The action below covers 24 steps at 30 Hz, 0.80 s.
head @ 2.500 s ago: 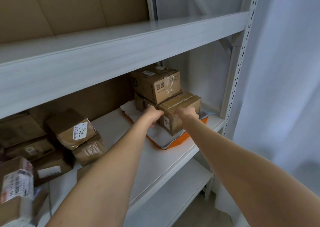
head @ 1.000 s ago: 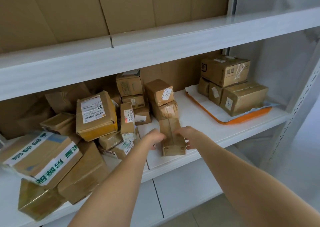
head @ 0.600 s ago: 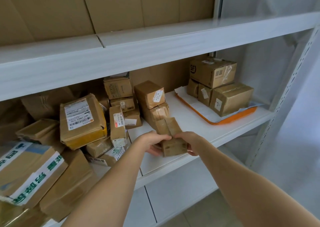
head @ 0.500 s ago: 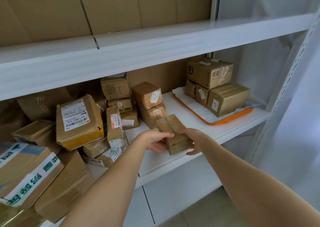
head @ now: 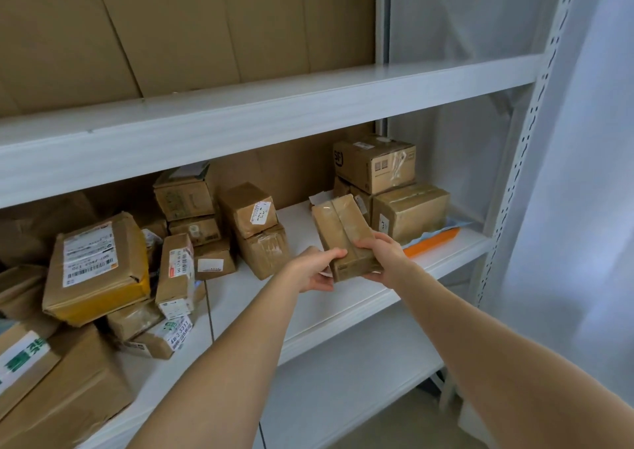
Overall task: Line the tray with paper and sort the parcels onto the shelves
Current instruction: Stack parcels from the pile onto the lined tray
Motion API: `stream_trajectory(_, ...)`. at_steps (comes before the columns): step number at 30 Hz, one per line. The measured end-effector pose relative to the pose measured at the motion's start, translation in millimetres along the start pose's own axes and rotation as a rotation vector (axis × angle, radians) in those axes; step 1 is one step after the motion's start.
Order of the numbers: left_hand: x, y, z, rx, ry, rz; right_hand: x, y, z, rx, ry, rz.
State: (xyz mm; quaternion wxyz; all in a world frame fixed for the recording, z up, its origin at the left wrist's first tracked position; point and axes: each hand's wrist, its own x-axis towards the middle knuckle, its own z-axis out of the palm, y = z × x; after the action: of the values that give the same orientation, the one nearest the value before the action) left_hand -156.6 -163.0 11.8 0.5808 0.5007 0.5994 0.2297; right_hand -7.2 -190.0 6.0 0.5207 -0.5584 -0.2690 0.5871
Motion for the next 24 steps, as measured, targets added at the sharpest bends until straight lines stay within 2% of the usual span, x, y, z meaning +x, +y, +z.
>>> stream_trajectory(3, 8.8, 5.0, 7.7, -0.078, -0.015, 0.031, 10.6, -5.2, -5.8, 0.058, -0.006, 0.016)
stream_trajectory(7, 27.0, 17.2, 6.9, -0.196, 0.001, 0.056, 34.2, -15.2, -7.2, 0.069, 0.089, 0.076)
stream_trajectory(12, 68.9, 40.6, 8.7, -0.206, 0.088, 0.036, 81.6, -31.3, -6.1, -0.216, 0.17, 0.043)
stream_trajectory(15, 102.9, 55.4, 8.9, -0.19, 0.195, 0.043, 111.3, -42.2, -4.9, -0.45, 0.185, -0.11)
stream_trajectory(17, 127.3, 65.6, 5.7, -0.202, 0.258, 0.043, 125.8, -49.4, -1.5, -0.515, 0.134, -0.152)
stream_trajectory(21, 171.0, 83.9, -0.3, -0.187, 0.305, 0.044, 153.8, -59.9, 10.2, -0.495, -0.068, -0.019)
stream_trajectory(24, 199.1, 91.6, 0.2, -0.17, 0.304, 0.062, 178.3, -60.1, 17.3, -0.477, -0.093, -0.011)
